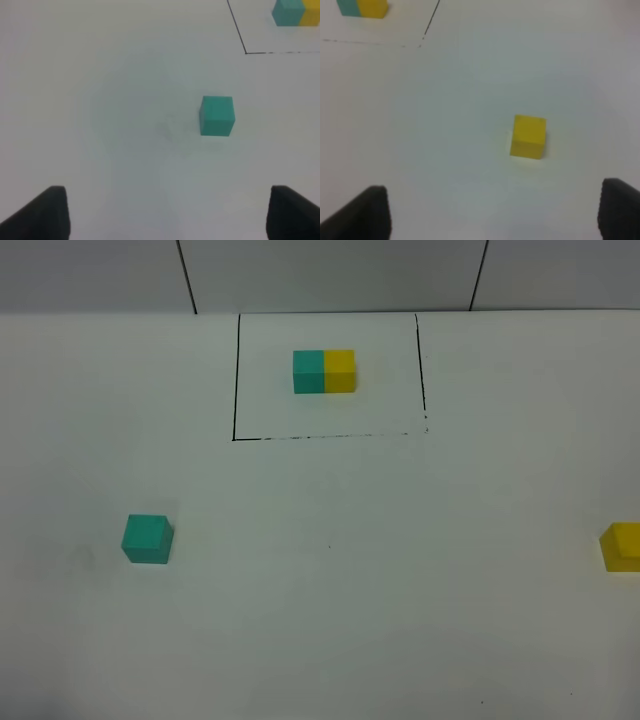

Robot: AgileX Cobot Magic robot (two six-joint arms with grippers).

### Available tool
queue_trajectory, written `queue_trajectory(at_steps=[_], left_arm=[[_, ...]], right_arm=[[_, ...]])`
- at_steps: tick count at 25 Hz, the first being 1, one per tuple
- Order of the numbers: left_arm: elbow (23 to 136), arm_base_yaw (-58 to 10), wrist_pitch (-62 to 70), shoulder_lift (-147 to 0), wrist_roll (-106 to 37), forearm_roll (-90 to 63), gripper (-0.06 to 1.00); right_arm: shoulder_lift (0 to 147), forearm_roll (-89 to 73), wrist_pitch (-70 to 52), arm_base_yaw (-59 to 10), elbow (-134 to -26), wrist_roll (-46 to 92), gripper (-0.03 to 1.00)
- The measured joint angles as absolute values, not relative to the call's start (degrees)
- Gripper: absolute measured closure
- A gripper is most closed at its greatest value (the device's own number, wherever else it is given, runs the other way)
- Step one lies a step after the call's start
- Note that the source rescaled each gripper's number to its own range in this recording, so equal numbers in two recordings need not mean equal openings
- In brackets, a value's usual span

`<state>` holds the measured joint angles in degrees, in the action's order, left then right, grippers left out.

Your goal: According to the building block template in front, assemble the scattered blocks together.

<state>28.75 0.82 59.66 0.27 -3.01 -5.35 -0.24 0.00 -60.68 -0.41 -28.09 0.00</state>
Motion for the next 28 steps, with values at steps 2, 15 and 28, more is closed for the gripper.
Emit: queue_trajectory(at_steps=[2, 15, 28], left_arm=[[28.7, 0.8, 59.7, 0.3, -3.0, -5.4, 0.26], [29.9, 0.8, 60.1, -5.0, -2.8, -4.4, 0.26], [47.1, 0.8, 64.6, -52.2, -1.0, -9.0, 0.25]], right_arm=[[-0.2, 0.0, -60.7, -0.4, -28.1, 0.0, 0.08], [-0.2, 0.0, -60.7, -0.4, -28.1, 0.0, 0.08], [-0.2, 0.0, -60.7, -0.4, -28.1, 0.0, 0.08]])
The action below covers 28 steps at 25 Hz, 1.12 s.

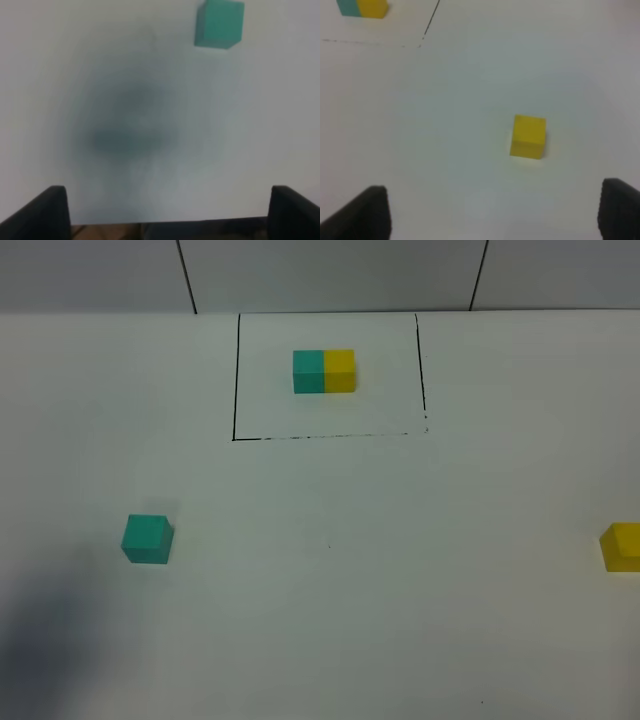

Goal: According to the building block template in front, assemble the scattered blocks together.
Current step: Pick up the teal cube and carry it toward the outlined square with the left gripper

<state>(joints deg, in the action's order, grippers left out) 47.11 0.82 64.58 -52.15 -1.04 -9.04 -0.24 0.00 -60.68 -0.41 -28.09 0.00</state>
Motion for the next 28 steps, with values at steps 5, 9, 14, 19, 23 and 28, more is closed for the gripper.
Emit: queue_trajectory(at_steps=[5, 9, 14, 19, 23, 28], left_arm=[[47.5, -2.4, 58.0, -67.2, -2.7, -9.9, 0.25], [47.6, -7.5, 50.3, -75.8, -1.0, -9.8, 0.25], [47.6, -12.2, 44.3, -85.7, 2.8, -8.7, 0.26], [49.6, -15.1, 41.1, -92.8, 5.8, -6.8, 0.26], [52.5, -15.3, 40.4, -95.6, 7.8, -5.9, 0.26], [54.0, -15.4, 38.7, -97.4, 8.1, -5.7, 0.26]], right_arm=[[-0.2, 0.0, -60.7, -0.4, -28.1, 0.0, 0.08], [-0.2, 0.0, -60.7, -0.4, -28.1, 0.0, 0.08], [-0.2, 0.0, -60.7, -0.4, -28.1, 0.0, 0.08], [-0.2, 0.0, -60.7, -0.4, -28.1, 0.0, 0.08], [-0.2, 0.0, -60.7, -0.4, -28.1, 0.0, 0.08], [-0.2, 0.0, -60.7, -0.4, -28.1, 0.0, 0.08]])
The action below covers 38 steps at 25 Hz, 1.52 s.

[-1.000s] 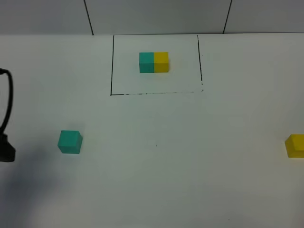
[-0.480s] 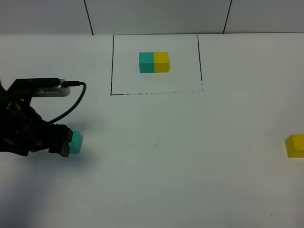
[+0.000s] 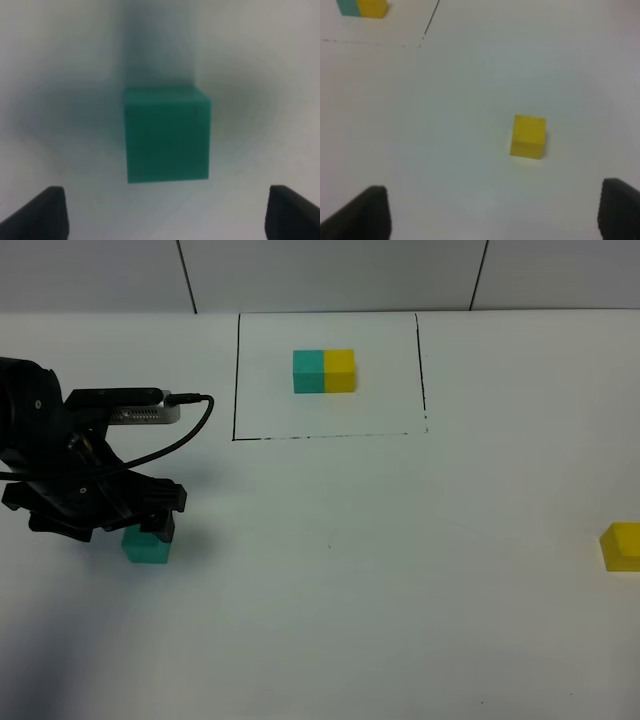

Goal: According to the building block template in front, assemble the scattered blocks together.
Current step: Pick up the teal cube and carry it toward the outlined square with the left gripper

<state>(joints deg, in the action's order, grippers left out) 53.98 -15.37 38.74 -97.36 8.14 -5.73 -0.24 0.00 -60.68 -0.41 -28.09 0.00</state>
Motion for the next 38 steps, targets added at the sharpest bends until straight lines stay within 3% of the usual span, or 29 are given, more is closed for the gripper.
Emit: queue_trajectory(at_steps=[14, 17, 21, 22, 28, 38], left_arm=[[54.0, -15.4, 32.5, -105.2, 8.1, -4.9, 0.28], [54.0, -15.4, 32.3, -105.9, 8.1, -4.2, 0.43], [54.0, -15.4, 31.5, -105.9, 8.1, -4.0, 0.88], [54.0, -15.4, 31.3, -105.9, 8.1, -4.0, 0.94], [56.3, -15.6, 33.9, -106.0, 0.0, -3.8, 0.94], [77.5, -25.4, 47.7, -111.4, -38.9, -3.3, 0.94]], right_arm=[[-0.2, 0.0, -60.7, -0.4, -28.1, 0.0, 0.08], [-0.2, 0.0, -60.7, -0.4, -28.1, 0.0, 0.08], [-0.2, 0.0, -60.7, -0.4, -28.1, 0.0, 0.08], [-0.2, 0.0, -60.7, -0.4, -28.1, 0.0, 0.08], [-0.2, 0.0, -60.7, -0.4, -28.1, 0.0, 0.08], [-0.2, 0.0, -60.7, -0.4, -28.1, 0.0, 0.08]])
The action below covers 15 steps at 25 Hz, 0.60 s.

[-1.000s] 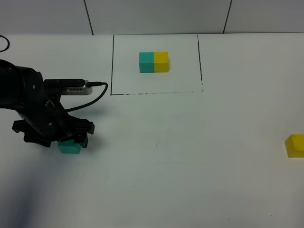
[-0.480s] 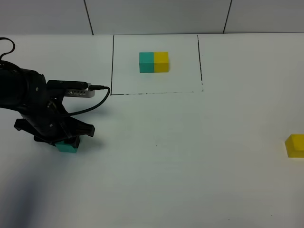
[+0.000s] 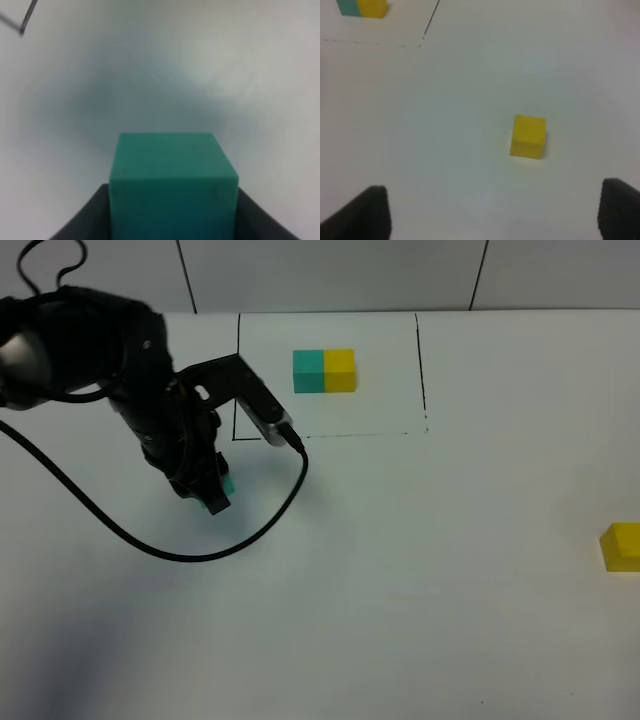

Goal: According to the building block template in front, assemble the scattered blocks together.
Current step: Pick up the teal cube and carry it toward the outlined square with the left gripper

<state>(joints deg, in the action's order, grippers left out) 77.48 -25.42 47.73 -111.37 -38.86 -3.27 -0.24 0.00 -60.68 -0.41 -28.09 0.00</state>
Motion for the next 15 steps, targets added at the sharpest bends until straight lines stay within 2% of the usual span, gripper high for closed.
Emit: queue_trajectory(at_steps=[8, 15], left_arm=[[96.4, -35.8, 58.9, -124.8, -47.0, 7.6, 0.94], [106.2, -38.8, 61.0, -132.2, -51.6, 6.5, 0.94]], right_arm=[[-0.2, 0.0, -60.7, -0.4, -28.1, 0.0, 0.08], [-0.2, 0.0, -60.7, -0.4, -28.1, 0.0, 0.08]])
